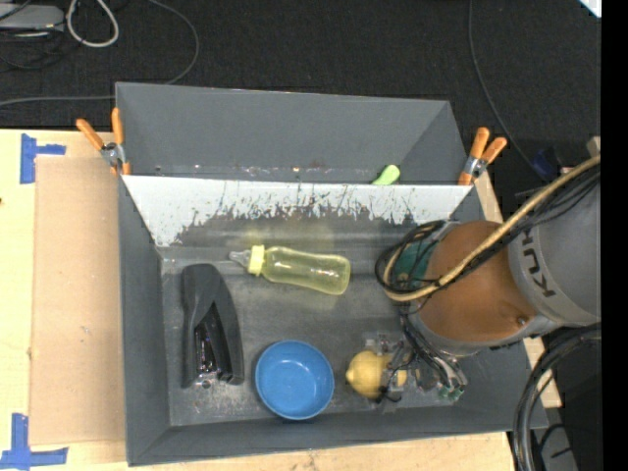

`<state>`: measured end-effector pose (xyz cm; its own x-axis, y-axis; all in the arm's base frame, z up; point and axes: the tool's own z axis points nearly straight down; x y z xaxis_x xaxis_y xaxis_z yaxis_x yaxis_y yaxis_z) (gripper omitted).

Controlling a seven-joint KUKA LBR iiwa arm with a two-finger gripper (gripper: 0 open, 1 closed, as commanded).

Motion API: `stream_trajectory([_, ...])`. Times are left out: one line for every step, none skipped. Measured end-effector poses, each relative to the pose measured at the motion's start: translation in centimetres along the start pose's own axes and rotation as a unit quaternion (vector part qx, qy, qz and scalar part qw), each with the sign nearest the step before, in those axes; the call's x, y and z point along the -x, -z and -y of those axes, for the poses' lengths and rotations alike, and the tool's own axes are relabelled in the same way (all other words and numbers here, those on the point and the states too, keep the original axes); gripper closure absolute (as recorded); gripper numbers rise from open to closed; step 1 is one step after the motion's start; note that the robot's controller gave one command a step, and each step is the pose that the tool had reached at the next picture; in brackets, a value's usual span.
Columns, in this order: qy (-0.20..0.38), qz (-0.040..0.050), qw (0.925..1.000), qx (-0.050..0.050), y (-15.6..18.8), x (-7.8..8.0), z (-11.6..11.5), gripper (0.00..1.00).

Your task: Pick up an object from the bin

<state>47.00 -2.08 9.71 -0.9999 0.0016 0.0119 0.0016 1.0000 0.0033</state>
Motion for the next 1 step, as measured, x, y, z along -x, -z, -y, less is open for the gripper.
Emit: stream_trajectory([0.001, -0.0025, 1.0, 0.0, 1.51, -0.14, -0.01, 1.0])
